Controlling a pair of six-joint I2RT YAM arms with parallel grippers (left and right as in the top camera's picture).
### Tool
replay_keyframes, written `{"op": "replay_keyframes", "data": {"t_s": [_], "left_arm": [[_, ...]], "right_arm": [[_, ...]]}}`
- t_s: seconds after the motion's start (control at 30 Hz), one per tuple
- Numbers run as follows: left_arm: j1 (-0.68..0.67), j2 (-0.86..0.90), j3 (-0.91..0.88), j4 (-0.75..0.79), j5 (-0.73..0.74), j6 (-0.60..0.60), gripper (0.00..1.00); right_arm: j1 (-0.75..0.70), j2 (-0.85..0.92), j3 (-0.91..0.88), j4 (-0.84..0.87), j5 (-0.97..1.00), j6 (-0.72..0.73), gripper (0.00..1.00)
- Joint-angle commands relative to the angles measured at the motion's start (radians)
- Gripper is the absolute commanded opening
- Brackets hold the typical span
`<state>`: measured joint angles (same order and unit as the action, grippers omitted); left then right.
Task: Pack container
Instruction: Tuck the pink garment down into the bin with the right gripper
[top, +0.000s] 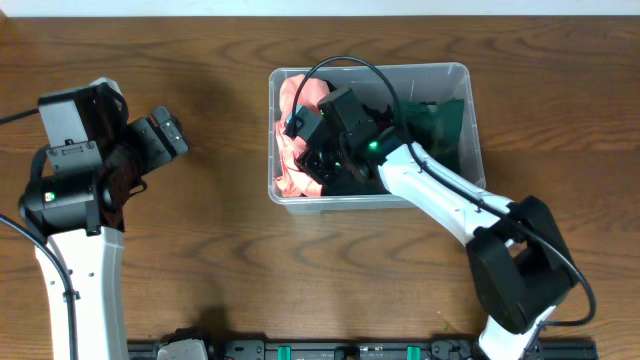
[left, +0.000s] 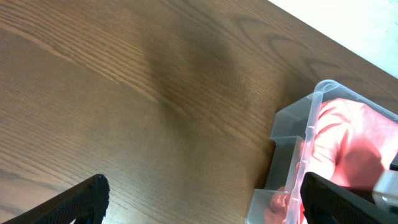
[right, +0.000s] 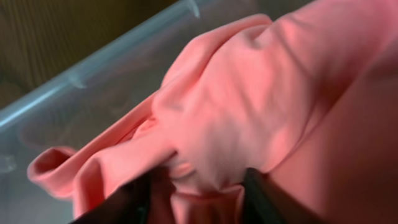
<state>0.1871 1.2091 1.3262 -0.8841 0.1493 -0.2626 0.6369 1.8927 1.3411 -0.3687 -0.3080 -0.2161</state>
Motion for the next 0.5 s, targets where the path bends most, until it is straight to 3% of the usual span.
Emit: {"op": "replay_keyframes", "data": {"t_s": [0.0,0.17,0.23,0.37,0.47], "left_arm": [[0.005,0.001,0.002,-0.001,-0.012,-0.001,0.98],[0.005,0.002,0.002,-0.002,-0.012,0.045,0.98],[0.005,0.003,0.002,-0.002,-0.013,0.065,0.98],[0.005,0.016,0.002,-0.005,-0.048,0.087,0.98],[0.005,0.024,0.002,-0.007,-0.054,0.087,0.98]], "right_arm": [[-0.040,-0.130,0.034,-0.009,0.110,0.009,0.54],[-0.086,-0.330,0.045,-0.032,0.381,0.019,0.80],[-0.129,-0.381,0.045,-0.074,0.495,0.081,0.98],[-0.267,-0.431,0.045,-0.205,0.508,0.220,0.99],[-0.368,-0.433,0.045,-0.296,0.435,0.231,0.99]]}}
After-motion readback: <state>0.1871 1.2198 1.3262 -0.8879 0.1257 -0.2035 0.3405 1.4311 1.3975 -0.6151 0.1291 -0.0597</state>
